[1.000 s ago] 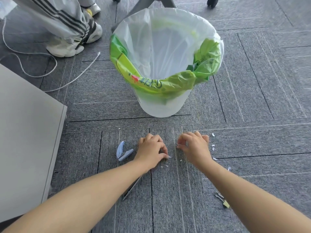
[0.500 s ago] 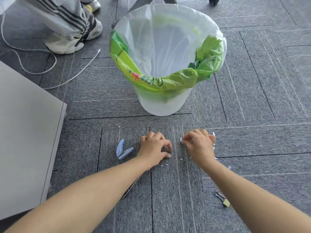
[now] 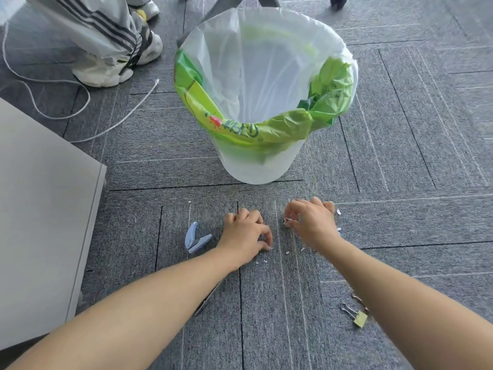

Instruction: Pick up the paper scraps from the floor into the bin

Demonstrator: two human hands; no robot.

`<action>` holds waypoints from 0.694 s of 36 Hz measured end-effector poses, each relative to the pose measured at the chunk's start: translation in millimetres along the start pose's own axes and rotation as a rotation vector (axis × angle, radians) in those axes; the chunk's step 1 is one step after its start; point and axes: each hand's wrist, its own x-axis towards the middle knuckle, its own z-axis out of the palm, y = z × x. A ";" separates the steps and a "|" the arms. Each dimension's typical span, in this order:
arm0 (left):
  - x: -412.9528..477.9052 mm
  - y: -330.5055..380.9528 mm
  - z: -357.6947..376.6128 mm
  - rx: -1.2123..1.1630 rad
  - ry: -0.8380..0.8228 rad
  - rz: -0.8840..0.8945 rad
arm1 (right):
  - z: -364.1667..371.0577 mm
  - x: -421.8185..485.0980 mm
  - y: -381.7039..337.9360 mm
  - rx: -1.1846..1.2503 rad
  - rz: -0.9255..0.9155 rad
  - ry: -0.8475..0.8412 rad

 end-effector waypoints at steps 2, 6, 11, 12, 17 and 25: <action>-1.6 2.8 0.5 0.006 0.005 -0.011 | -1.8 -0.7 -2.3 -0.036 -0.015 -0.008; -6.8 7.5 2.3 -0.020 0.016 -0.060 | -2.0 -4.2 -8.5 -0.118 -0.089 -0.003; -16.9 4.2 1.0 -0.134 0.065 -0.165 | -2.8 -13.2 -16.0 -0.124 -0.072 -0.033; -18.9 3.3 -1.8 -0.152 0.072 -0.178 | -3.8 -16.8 -17.6 -0.100 -0.054 -0.041; -35.0 -2.7 -20.5 -0.215 0.141 -0.239 | -14.6 -45.1 -20.9 0.068 0.017 -0.001; -82.5 24.4 -93.2 -0.293 0.267 -0.069 | -83.7 -73.9 -58.5 0.238 -0.211 0.263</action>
